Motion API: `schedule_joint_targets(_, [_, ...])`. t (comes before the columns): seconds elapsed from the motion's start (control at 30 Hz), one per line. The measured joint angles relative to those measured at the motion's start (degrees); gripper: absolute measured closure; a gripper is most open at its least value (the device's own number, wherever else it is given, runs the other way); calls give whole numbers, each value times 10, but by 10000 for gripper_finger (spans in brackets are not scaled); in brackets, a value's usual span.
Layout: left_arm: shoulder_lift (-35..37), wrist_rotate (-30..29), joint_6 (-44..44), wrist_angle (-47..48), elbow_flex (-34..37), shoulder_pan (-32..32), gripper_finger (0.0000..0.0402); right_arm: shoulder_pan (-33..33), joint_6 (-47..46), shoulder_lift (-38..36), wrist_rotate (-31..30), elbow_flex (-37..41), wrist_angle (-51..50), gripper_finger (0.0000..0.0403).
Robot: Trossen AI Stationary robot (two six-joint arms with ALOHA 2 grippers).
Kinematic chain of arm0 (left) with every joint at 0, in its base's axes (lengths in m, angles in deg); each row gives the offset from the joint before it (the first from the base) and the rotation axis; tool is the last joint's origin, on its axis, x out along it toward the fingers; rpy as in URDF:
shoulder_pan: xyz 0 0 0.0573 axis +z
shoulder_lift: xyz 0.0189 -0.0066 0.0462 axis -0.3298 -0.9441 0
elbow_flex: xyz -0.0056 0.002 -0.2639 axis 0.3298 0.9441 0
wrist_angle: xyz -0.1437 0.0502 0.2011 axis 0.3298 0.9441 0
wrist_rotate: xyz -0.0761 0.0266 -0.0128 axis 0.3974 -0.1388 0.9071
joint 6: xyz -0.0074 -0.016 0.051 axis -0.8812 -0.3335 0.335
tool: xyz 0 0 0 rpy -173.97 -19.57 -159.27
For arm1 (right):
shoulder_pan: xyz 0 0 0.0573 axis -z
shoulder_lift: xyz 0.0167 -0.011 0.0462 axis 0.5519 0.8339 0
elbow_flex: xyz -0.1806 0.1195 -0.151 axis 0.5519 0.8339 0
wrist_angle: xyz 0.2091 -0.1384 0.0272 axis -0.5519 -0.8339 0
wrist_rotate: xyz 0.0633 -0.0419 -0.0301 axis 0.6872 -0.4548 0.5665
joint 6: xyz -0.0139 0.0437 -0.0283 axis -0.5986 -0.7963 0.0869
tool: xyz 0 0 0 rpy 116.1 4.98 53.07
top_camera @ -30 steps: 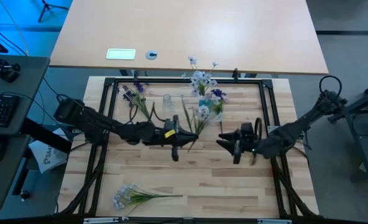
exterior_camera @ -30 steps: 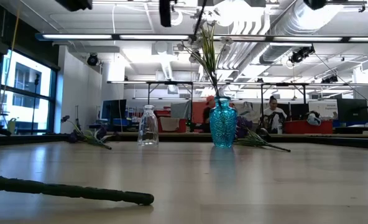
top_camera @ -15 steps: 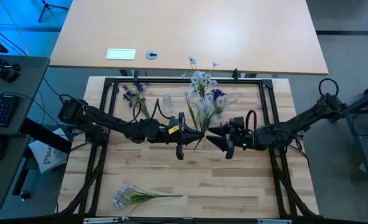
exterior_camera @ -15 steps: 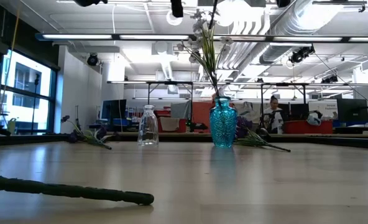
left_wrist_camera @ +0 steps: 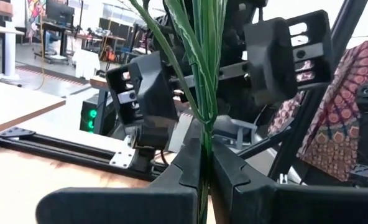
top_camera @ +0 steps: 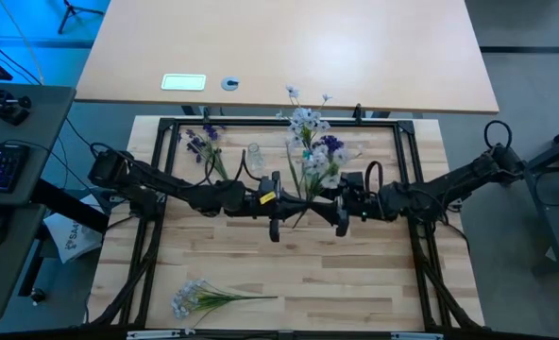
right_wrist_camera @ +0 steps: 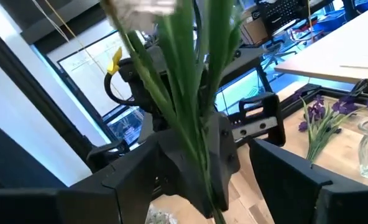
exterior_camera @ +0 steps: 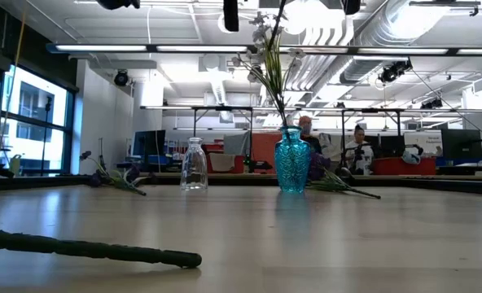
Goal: Sort flowers into vase by color
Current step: Put the top white flowers into the blue vase
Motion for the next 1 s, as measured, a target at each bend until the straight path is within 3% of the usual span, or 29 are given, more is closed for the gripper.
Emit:
schedule_joint_targets(0.17, [0,0,-1,0,0,7,401,7,0,13,29,0,2,151])
schedule_joint_targets(0.6, [0,0,25,13,0,10,401,15,50,44,18,0,61,155])
schedule_joint_targets(0.73, [0,0,25,12,0,10,401,15,54,44,18,0,62,187])
schedule_joint_targets(1.0, [0,-1,39,12,0,11,401,21,63,44,19,0,59,286])
